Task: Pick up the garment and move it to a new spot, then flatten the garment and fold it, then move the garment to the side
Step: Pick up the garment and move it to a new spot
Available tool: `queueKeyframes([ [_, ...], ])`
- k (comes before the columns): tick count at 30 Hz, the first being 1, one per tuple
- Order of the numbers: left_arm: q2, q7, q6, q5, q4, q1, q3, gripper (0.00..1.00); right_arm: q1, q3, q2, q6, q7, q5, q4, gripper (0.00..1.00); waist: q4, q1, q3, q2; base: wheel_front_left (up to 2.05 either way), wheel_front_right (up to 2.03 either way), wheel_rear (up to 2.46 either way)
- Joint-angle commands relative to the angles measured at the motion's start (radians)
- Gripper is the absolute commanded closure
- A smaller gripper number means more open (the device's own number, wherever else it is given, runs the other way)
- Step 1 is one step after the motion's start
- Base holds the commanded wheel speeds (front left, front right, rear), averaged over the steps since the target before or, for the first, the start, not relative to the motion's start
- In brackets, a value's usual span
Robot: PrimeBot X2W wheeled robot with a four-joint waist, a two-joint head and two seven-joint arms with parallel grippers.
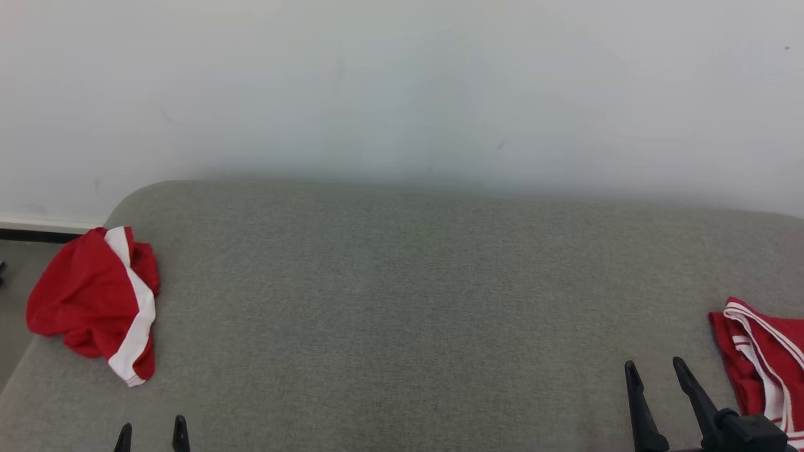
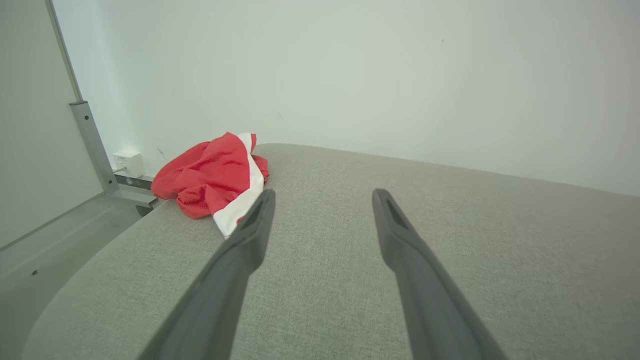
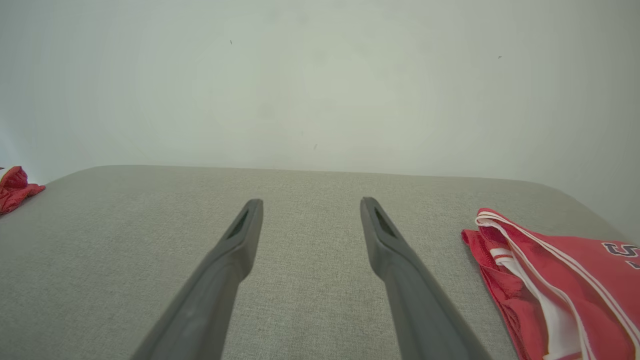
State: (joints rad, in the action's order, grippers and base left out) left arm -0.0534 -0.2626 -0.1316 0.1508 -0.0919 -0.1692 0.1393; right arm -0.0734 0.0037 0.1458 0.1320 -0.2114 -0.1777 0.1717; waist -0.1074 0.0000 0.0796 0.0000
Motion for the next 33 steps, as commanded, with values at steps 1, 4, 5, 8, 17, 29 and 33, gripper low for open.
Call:
queueKeyframes([
  [1, 0.001, -0.003, 0.002, -0.009, 0.002, -0.018, 0.005, 0.00, -0.008, -0.001, -0.006, -0.003, -0.004, -0.006, -0.002, 0.00, -0.075, 0.0000, 0.001, 0.0000, 0.00, 0.00, 0.00],
  [4, 0.001, -0.003, 0.002, -0.011, 0.004, -0.026, 0.016, 0.00, -0.014, -0.001, -0.014, -0.003, -0.008, -0.008, 0.006, 0.00, -0.128, 0.0000, 0.010, 0.0000, 0.00, 0.00, 0.00],
  [5, 0.000, -0.003, 0.002, -0.011, 0.005, -0.032, 0.020, 0.00, -0.016, 0.001, -0.017, -0.003, -0.009, -0.009, 0.008, 0.00, -0.146, 0.0000, 0.013, 0.0000, 0.00, 0.00, 0.00],
  [8, -0.007, -0.003, 0.002, -0.011, 0.007, -0.040, 0.029, 0.00, -0.015, 0.010, -0.023, -0.003, -0.011, -0.010, 0.015, 0.00, -0.195, 0.0000, 0.018, 0.0000, 0.00, 0.00, 0.00],
  [17, -0.010, -0.003, 0.002, -0.008, 0.018, -0.054, 0.062, 0.00, 0.009, 0.059, -0.036, -0.003, -0.021, -0.017, 0.039, 0.00, -0.303, 0.0000, 0.016, 0.0000, 0.00, 0.00, 0.00],
  [29, -0.002, -0.003, 0.002, -0.015, 0.029, -0.076, 0.095, 0.00, 0.015, 0.073, -0.028, -0.003, -0.024, -0.014, 0.048, 0.00, -0.346, 0.0000, 0.004, 0.0000, 0.00, 0.00, 0.00],
  [33, 0.000, -0.003, 0.002, -0.022, 0.032, -0.072, 0.098, 0.00, 0.017, 0.085, -0.022, -0.003, -0.023, -0.016, 0.050, 0.00, -0.342, 0.0000, 0.005, 0.0000, 0.00, 0.00, 0.00],
])
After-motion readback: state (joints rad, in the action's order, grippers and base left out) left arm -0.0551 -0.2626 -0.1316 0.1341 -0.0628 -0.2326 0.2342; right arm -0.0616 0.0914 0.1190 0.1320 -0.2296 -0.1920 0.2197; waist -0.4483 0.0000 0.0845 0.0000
